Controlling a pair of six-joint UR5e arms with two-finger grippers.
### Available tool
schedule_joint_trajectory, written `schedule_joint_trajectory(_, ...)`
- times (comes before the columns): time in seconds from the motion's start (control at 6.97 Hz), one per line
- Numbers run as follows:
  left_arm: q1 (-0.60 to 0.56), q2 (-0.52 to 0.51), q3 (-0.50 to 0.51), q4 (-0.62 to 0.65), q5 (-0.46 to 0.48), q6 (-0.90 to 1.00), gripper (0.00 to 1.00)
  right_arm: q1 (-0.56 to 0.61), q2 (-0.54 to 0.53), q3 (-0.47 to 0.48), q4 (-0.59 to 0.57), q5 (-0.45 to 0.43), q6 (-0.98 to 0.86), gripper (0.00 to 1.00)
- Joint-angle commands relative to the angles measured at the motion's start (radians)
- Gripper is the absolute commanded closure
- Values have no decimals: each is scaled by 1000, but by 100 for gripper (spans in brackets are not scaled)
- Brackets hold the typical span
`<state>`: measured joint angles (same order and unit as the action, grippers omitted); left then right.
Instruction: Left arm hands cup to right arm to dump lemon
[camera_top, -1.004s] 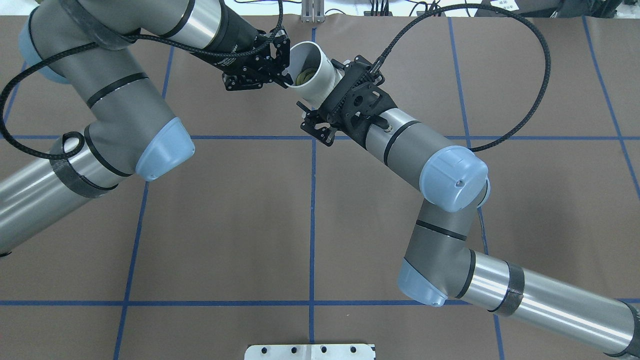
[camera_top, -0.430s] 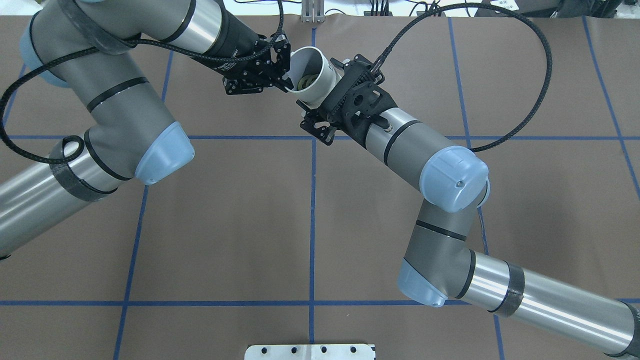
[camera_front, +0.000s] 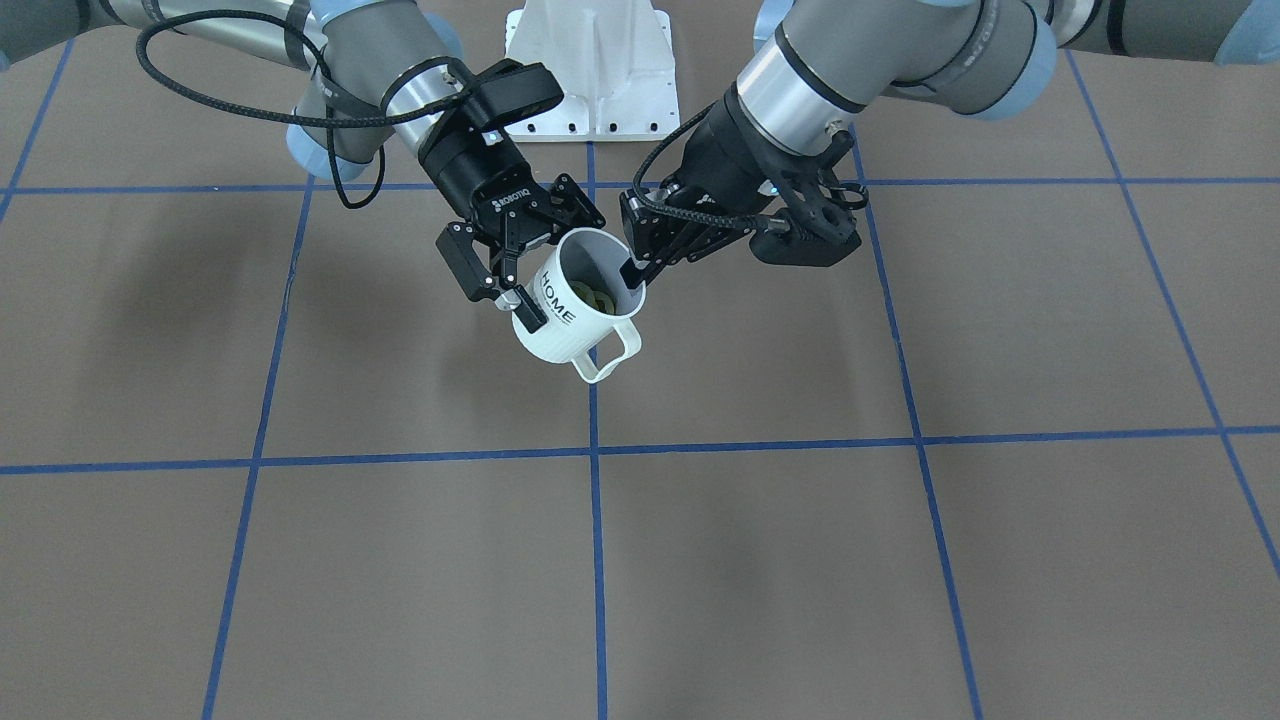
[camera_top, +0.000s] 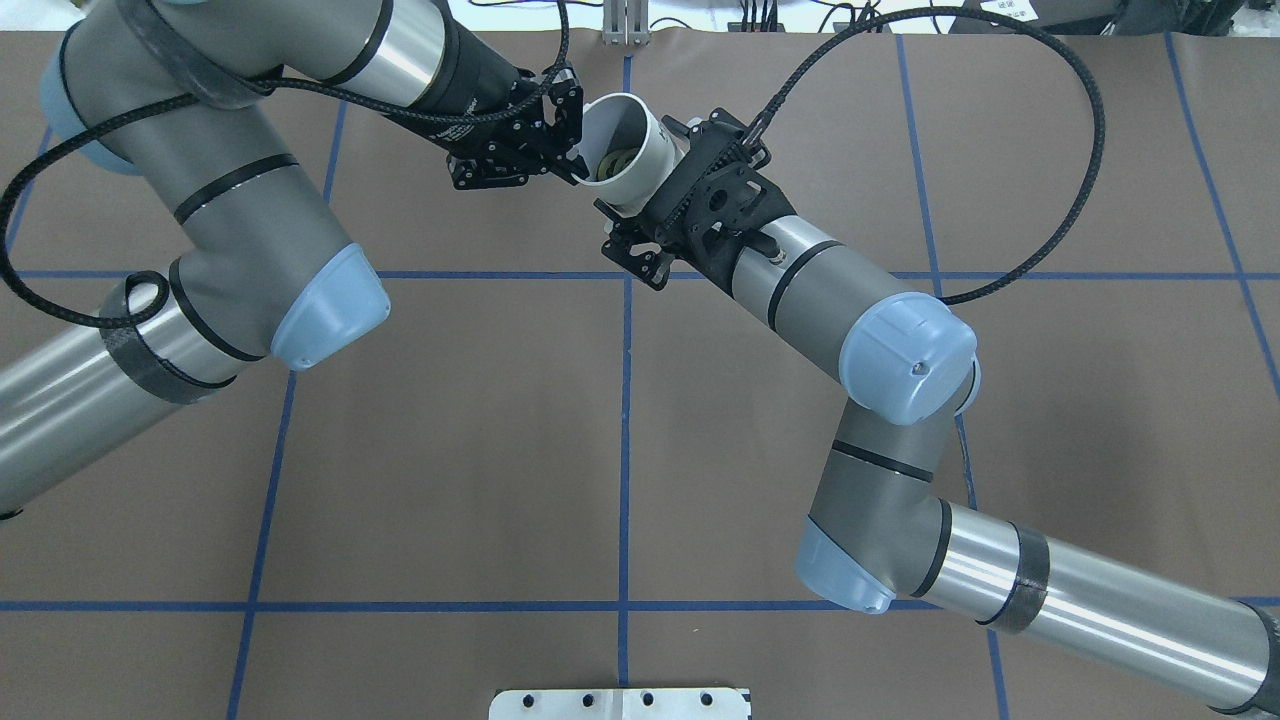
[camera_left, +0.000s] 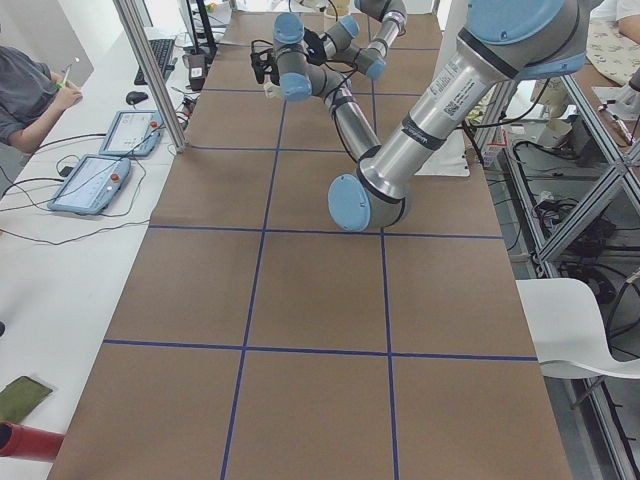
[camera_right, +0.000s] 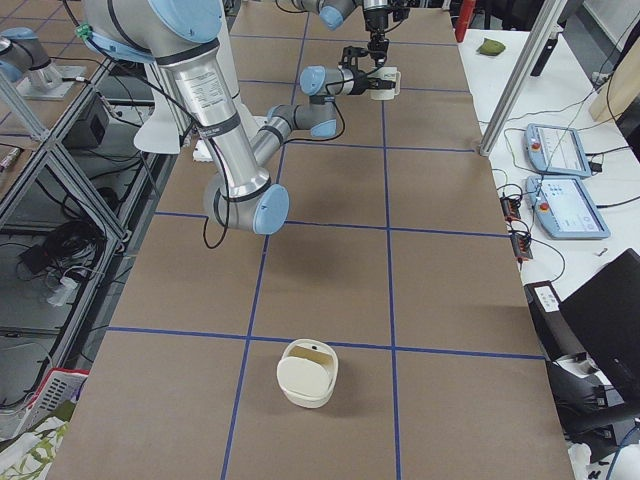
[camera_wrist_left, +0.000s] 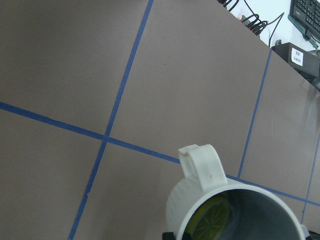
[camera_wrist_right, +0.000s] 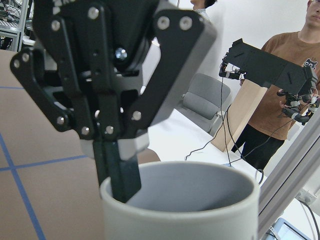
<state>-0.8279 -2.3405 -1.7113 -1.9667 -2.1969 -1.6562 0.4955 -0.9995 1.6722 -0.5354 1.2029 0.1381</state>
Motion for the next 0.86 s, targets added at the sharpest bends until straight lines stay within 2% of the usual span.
schedule_joint_trajectory(0.0,4,-2,-4,0,-1,-1,100,0,-1,0,0,0,0,3)
schedule_joint_trajectory(0.29,7,-3,-4,0,-4,-1,100,-2,1,0,0,0,0,5)
schedule_joint_trajectory(0.43,7,-3,-5,-1,-7,-1,100,-2,1,0,0,-8,2,24)
schedule_joint_trajectory(0.57,7,-2,-5,-1,-7,2,52,-3,-1,-5,-2,-9,2,56)
schedule_joint_trajectory(0.72,7,3,-14,-1,-1,10,1,-6,-2,-6,-3,-9,0,69)
